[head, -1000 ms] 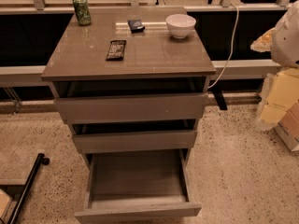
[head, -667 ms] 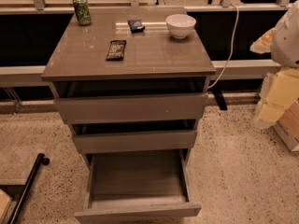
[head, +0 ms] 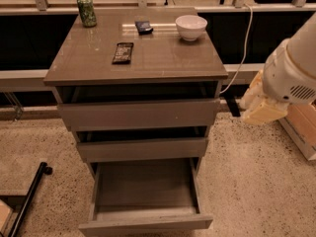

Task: Close bottom drawer

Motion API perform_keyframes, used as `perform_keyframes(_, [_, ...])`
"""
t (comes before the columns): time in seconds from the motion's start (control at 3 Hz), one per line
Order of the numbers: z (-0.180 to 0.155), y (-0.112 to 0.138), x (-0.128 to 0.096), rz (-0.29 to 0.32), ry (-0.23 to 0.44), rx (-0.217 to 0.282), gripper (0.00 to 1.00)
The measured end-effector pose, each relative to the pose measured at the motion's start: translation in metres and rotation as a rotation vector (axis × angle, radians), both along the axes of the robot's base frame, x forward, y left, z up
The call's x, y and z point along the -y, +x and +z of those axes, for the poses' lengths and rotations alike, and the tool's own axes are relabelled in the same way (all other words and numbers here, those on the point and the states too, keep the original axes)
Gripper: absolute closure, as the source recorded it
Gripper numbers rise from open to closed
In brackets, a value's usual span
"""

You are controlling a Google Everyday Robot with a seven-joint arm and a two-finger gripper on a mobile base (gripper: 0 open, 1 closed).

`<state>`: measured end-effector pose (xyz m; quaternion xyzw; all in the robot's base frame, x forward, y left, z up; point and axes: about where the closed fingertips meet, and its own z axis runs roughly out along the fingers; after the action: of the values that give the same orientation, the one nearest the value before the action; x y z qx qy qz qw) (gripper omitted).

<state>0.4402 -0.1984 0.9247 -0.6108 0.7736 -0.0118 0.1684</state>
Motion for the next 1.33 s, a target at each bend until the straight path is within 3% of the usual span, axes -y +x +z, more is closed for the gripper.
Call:
perform_keyframes(0.33, [-0.029,0.007,-0.001,0.055,0.03,0.027,0.86])
perform_keyframes(0.67, [-0.026,0.007,-0.002,0.056,0.025,0.037,1.0])
perform_keyframes(1.0, [-0.029,0.007,-0.003,0.056,0.03,0.035,1.0])
perform_keyframes(1.33, [-0.075,0.007,-0.014,0.05,0.093,0.015,1.0])
